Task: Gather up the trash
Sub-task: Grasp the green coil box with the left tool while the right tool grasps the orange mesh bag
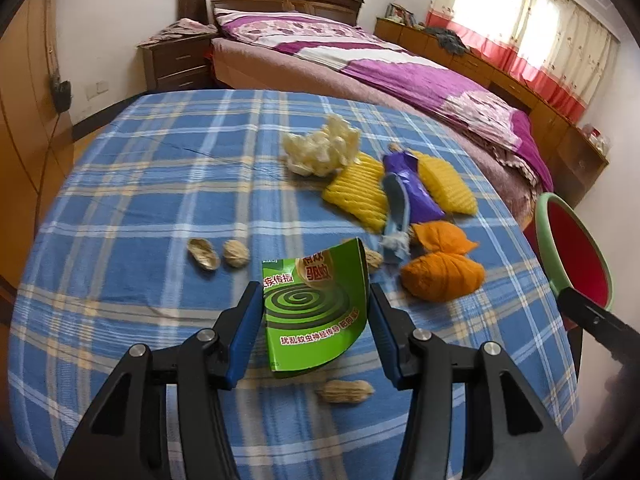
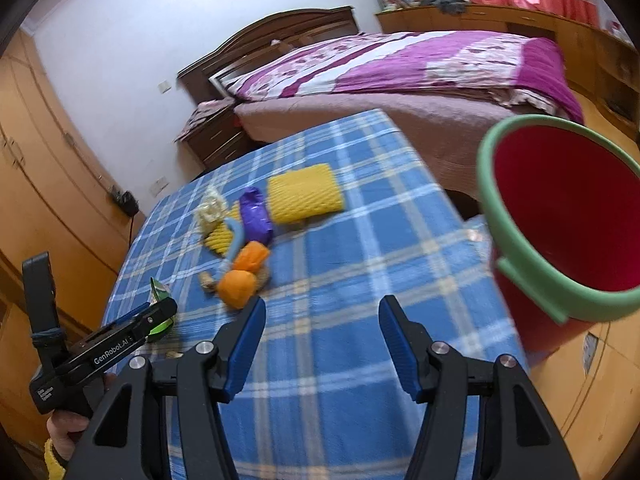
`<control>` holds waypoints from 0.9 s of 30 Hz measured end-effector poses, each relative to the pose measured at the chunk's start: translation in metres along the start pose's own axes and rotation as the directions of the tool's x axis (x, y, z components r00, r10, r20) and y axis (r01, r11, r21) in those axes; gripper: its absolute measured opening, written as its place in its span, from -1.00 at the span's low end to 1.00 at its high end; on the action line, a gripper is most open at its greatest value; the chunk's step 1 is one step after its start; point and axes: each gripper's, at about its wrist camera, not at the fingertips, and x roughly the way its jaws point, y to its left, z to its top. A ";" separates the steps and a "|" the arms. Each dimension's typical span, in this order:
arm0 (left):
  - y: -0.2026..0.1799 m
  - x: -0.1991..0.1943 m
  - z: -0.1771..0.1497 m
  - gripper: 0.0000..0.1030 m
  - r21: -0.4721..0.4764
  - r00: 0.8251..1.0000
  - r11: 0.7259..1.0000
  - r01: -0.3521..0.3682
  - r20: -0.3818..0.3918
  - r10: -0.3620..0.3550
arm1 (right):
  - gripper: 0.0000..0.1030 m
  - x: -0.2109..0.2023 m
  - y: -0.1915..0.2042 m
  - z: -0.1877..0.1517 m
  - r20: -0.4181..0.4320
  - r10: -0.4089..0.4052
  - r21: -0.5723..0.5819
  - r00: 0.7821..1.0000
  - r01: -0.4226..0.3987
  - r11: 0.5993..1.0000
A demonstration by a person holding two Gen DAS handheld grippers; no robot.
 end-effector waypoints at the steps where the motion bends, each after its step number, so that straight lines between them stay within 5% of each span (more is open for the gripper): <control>1: 0.004 0.000 0.001 0.03 -0.011 1.000 1.000 -0.002 0.000 0.002 | 0.20 0.005 0.006 0.001 -0.007 0.008 -0.014 1.000 -0.008 1.000; 19: 0.034 0.001 0.001 0.03 -0.076 1.000 0.997 0.015 0.007 -0.015 | 0.18 0.076 0.058 0.010 -0.117 0.088 -0.086 0.989 -0.098 0.991; 24: 0.034 0.002 0.001 0.03 -0.074 1.000 0.997 0.018 0.006 -0.017 | -0.37 0.085 0.056 0.008 -0.136 0.103 -0.080 0.985 -0.115 0.990; 27: 0.033 0.002 0.002 0.03 -0.072 1.000 0.997 0.021 0.006 -0.020 | -0.47 0.082 0.054 0.006 -0.128 0.112 -0.076 0.985 -0.123 0.990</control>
